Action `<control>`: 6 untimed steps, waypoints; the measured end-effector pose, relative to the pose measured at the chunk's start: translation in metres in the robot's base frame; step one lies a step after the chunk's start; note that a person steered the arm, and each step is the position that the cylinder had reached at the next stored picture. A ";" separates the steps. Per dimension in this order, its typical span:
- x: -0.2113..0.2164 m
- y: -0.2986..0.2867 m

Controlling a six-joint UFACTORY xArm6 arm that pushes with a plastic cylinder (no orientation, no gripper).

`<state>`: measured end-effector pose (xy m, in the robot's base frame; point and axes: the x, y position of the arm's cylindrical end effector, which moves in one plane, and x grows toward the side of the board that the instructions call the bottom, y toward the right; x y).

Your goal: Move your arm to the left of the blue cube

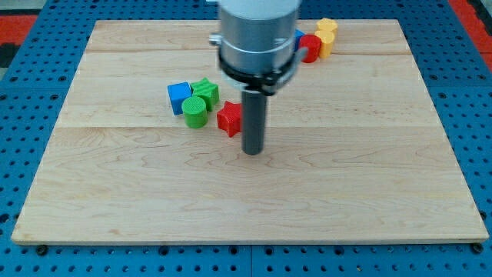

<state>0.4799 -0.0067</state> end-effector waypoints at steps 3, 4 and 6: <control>-0.037 0.010; 0.000 0.030; 0.031 -0.113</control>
